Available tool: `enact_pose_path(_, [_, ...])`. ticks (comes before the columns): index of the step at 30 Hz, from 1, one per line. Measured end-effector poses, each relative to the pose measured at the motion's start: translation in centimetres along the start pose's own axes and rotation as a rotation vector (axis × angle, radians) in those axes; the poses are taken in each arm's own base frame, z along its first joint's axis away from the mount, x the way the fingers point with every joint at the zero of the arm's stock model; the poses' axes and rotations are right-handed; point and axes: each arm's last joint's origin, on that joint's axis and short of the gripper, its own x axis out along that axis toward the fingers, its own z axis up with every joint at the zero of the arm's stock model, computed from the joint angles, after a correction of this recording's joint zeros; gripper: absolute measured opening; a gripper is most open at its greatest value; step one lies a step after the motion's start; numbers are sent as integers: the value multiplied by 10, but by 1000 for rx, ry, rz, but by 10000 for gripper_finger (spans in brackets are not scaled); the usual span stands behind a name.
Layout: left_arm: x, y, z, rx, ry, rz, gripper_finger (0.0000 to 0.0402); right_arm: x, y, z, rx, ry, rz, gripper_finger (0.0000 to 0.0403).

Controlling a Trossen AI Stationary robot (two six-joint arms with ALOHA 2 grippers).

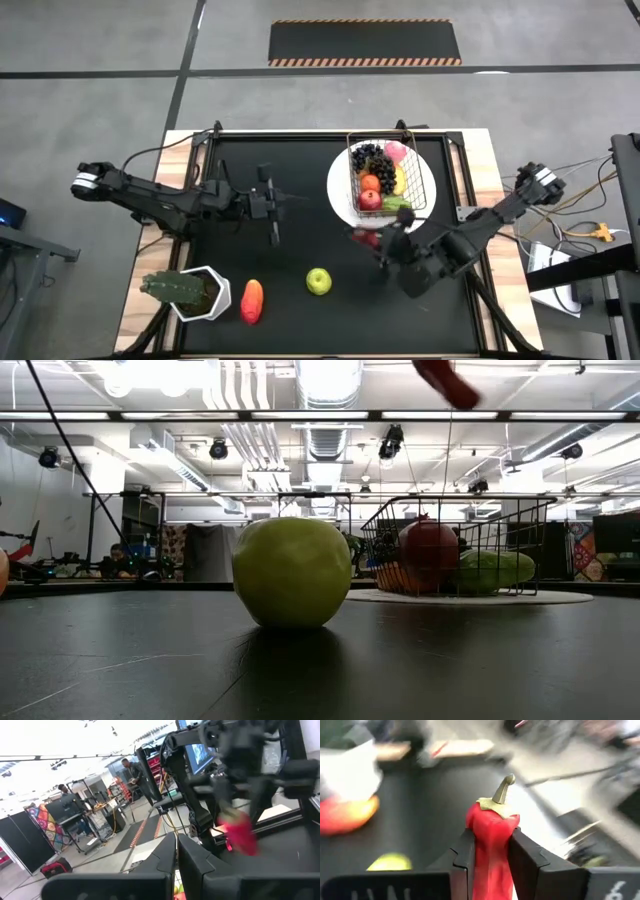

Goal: Build produce basket
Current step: Put the red chili pepper into the wire basket

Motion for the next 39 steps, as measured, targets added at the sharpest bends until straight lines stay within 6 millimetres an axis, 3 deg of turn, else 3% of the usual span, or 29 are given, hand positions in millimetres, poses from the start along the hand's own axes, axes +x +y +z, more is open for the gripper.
enact_pose_path(5, [1,-1,-2,15,11,1,0,15,-31,2,91,-173,-279,75])
enact_pose_path(10, [1,0,-2,31,30,39,0,54,-65,-8,277,-236,-442,76])
enact_pose_path(15, [1,2,-3,69,65,103,0,92,-99,-28,439,-289,-568,80])
enact_pose_path(20, [1,2,-5,94,95,136,0,112,-122,-50,537,-297,-652,79])
enact_pose_path(31, [1,3,-7,146,133,154,0,138,-120,-70,507,-253,-697,91])
enact_pose_path(39, [1,3,-7,147,133,153,0,151,-113,-71,485,-238,-711,137])
